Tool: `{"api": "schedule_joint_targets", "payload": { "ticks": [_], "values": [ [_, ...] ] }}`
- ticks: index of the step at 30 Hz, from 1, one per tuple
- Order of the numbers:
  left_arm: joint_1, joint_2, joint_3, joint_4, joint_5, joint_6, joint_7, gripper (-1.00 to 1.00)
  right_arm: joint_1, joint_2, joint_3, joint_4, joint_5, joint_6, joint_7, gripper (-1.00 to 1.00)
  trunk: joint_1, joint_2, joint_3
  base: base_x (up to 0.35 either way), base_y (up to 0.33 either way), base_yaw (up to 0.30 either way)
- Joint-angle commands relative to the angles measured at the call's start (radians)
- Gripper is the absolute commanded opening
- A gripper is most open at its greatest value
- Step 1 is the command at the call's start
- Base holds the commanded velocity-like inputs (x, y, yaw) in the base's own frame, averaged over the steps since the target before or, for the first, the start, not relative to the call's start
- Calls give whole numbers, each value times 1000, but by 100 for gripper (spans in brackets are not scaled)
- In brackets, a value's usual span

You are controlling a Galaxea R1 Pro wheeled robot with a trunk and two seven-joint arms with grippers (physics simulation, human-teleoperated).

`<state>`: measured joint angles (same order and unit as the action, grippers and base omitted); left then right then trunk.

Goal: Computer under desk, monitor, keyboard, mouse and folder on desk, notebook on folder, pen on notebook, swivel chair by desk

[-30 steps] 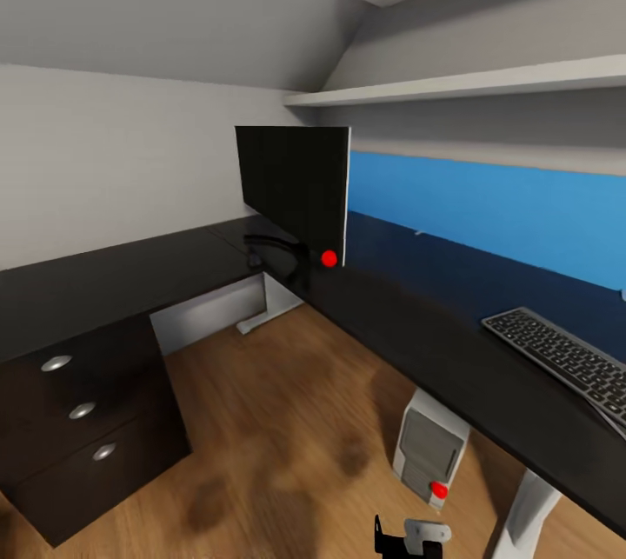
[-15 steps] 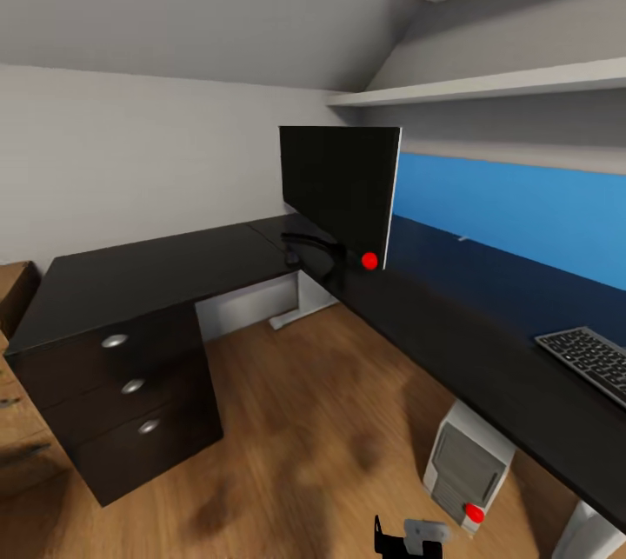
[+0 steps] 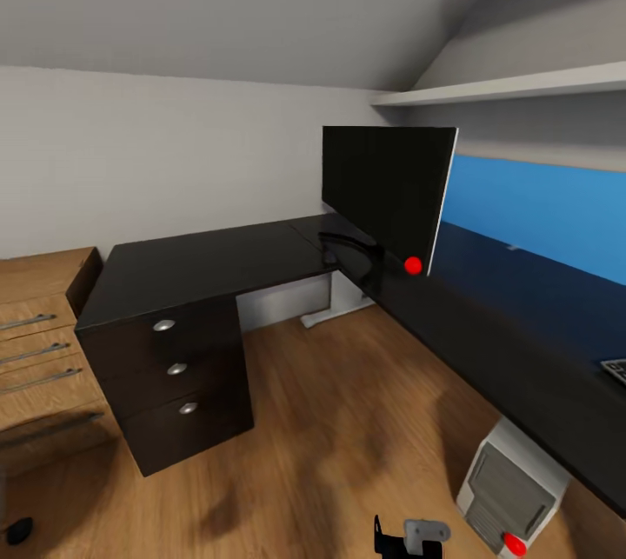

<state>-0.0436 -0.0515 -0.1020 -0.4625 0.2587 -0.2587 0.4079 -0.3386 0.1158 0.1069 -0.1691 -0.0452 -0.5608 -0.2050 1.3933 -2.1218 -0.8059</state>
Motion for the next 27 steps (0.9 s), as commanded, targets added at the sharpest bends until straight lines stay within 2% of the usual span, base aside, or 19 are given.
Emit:
{"api": "schedule_joint_targets", "payload": {
  "ticks": [1, 7, 12, 14, 19, 24, 27],
  "values": [
    [-1, 1, -8, 1, 10, -5, 7, 100, 0, 0, 8, 0, 2, -2, -7, 100, 0, 0, -1, 0, 0, 280],
    [-1, 1, -6, 1, 10, -6, 10, 100, 0, -1, 7, 0, 39, -2, -8, 100, 0, 0, -2, 0, 0, 280],
    [-1, 9, -6, 3, 13, -6, 10, 100, 0, -6, 4, 1, 46, -2, -8, 100, -19, 35, 11, 0, 0, 279],
    [-1, 24, -5, 29, 14, -5, 9, 100, 0, -23, 4, 5, 47, -2, -8, 100, -27, 49, 17, 0, 0, 279],
    [-1, 27, -8, 102, 12, -7, 6, 100, 0, -36, 4, 41, 48, -2, -8, 100, -46, 84, 30, 0, 0, 279],
    [-1, 27, -12, 142, 11, -17, -34, 100, 0, -45, 6, 58, 49, -2, -7, 100, -65, 119, 43, 0, 0, 255],
    [-1, 27, -12, 148, 11, -26, -58, 100, 0, -49, 6, 60, 50, -2, -7, 100, -65, 119, 42, 0, 0, 84]
  ]
}}
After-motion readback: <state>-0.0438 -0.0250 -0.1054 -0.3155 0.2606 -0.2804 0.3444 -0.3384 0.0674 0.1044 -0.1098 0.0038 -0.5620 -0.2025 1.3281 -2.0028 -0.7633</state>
